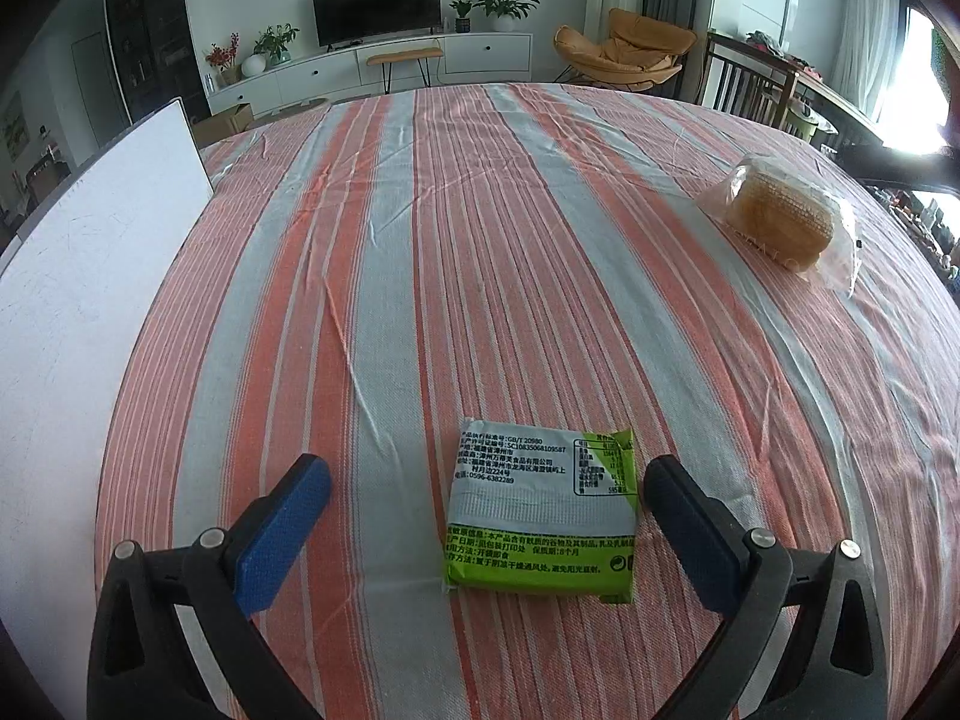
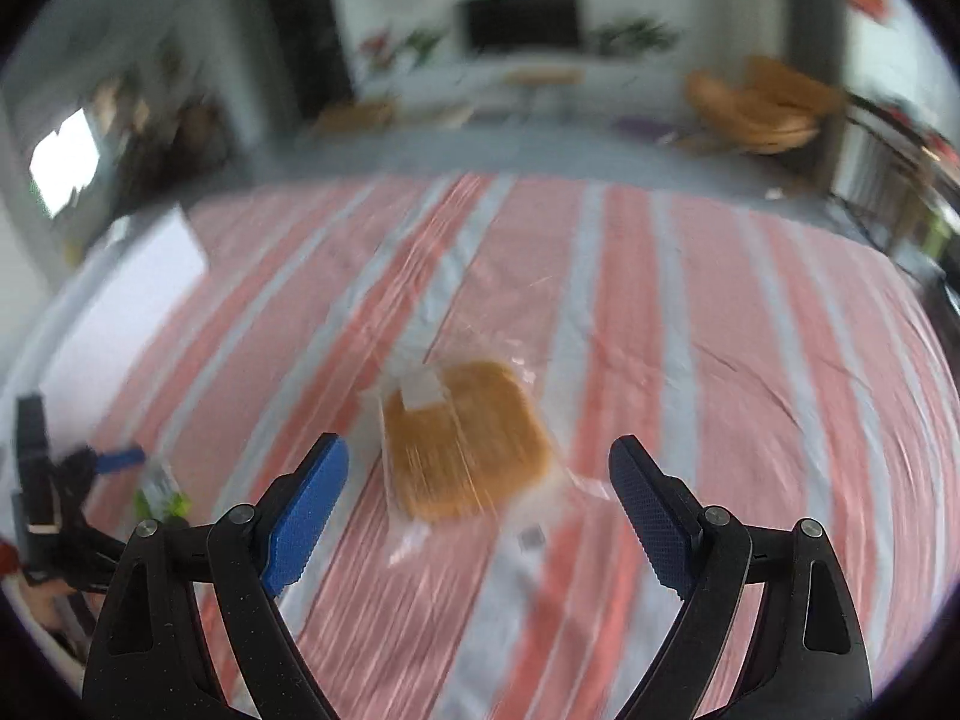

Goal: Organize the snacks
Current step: 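Grasp the green-and-white packet with the left tool while the right tool grasps the bread bag, then carry both snacks over the white box and open both tools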

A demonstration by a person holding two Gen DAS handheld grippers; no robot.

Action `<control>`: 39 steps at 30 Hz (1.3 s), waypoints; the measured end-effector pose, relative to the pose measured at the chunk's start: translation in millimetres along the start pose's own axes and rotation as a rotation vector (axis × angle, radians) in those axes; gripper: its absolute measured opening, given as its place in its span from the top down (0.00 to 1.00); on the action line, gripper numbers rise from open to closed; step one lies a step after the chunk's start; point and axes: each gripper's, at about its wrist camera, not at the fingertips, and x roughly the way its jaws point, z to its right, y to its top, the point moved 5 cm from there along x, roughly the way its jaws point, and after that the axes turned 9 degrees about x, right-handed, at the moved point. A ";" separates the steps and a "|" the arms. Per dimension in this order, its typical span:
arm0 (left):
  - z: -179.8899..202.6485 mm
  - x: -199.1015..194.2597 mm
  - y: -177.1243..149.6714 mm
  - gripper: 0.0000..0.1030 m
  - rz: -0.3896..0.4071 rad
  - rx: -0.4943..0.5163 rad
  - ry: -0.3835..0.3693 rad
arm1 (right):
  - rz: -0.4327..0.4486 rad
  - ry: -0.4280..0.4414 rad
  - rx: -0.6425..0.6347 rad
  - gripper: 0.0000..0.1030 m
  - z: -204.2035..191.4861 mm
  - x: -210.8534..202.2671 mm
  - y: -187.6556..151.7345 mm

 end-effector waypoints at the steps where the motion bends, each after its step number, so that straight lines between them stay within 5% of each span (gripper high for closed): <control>1: 0.1 0.1 0.2 0.00 0.000 0.000 0.000 | -0.058 0.007 -0.015 0.12 -3.2 16.3 4.2; 7: 0.0 0.2 0.3 0.00 0.000 -0.001 0.000 | -0.276 -0.126 -0.089 0.13 -12.0 90.9 -2.3; 9: 0.0 0.1 0.3 0.00 0.000 -0.001 0.000 | -0.240 -0.116 -0.006 0.17 -5.5 90.0 2.1; 10: 0.2 0.6 0.2 0.00 0.000 -0.001 0.000 | -0.216 -0.112 0.032 0.28 -3.4 87.7 2.9; 16: -0.3 0.2 0.5 0.00 0.000 -0.002 0.000 | -0.141 -0.004 0.179 0.29 0.1 55.1 -8.9; 27: 1.2 0.7 1.3 0.01 -0.036 0.055 -0.051 | -0.124 0.135 0.368 0.29 -1.1 11.6 -94.1; 28: 0.1 -1.0 1.2 0.04 -0.054 0.071 -0.062 | -0.126 0.140 0.378 0.29 0.5 12.6 -96.5; 29: -1.3 -4.4 1.2 0.20 -0.051 0.077 -0.068 | -0.127 0.143 0.382 0.29 3.1 7.1 -102.2; 30: -2.6 -8.7 2.2 0.50 -0.043 0.083 -0.075 | -0.129 0.140 0.378 0.29 3.1 5.6 -105.7; 35: -11.3 -23.5 -5.8 0.52 -0.046 0.037 -0.124 | -0.138 0.095 0.312 0.29 -4.7 -9.5 -114.5; 39: -13.8 -59.6 -6.2 0.52 0.025 -0.024 -0.158 | -0.125 0.133 0.296 0.29 -24.6 -17.8 -95.7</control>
